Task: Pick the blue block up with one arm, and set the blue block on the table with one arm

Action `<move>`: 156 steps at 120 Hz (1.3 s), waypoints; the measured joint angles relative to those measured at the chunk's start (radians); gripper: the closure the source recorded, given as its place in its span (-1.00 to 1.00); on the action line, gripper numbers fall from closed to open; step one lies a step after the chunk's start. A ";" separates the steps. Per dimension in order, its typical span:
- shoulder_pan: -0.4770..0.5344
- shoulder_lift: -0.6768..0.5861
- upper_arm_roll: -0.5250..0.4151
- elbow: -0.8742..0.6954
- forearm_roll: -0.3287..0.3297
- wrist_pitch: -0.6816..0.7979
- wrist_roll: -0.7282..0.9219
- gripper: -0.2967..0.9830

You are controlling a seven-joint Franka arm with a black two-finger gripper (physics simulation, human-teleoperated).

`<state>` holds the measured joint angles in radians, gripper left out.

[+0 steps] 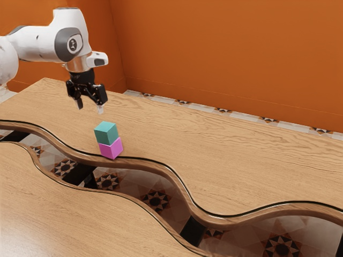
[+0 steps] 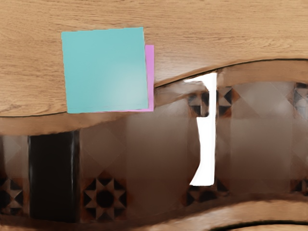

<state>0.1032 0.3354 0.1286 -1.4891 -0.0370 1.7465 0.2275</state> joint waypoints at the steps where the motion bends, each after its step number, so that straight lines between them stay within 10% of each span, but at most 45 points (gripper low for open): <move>1: 0.002 0.006 0.000 0.001 -0.003 0.005 0.002 -0.53; 105: 0.084 0.341 -0.025 0.120 -0.148 0.199 0.204 -0.53; 132: 0.083 0.286 -0.019 0.101 -0.145 0.199 0.224 0.02; 156: -0.046 0.168 -0.021 0.070 -0.110 0.179 0.223 -0.06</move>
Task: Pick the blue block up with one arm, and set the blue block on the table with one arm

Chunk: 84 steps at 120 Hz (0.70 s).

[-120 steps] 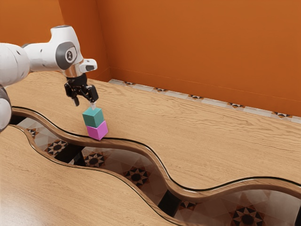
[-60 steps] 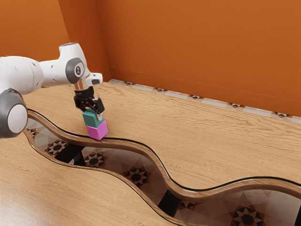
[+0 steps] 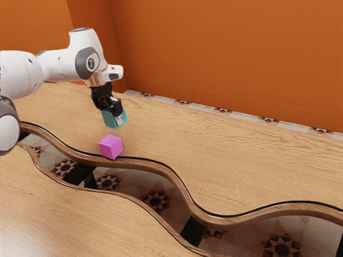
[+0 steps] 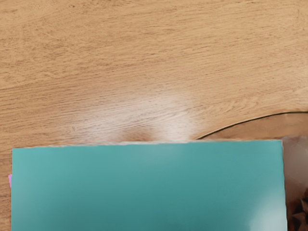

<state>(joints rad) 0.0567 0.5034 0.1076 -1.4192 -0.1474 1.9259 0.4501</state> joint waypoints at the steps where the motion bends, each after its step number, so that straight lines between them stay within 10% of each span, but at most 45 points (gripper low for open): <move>1: -0.006 0.000 0.000 0.000 0.001 0.000 -0.001 -0.07; 66: -0.083 0.186 -0.040 0.055 -0.022 0.104 -0.031 -0.37; 84: -0.109 -0.095 -0.048 -0.087 -0.025 0.068 -0.040 -0.45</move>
<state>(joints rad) -0.0523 0.4084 0.0598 -1.5060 -0.1719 1.9935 0.4104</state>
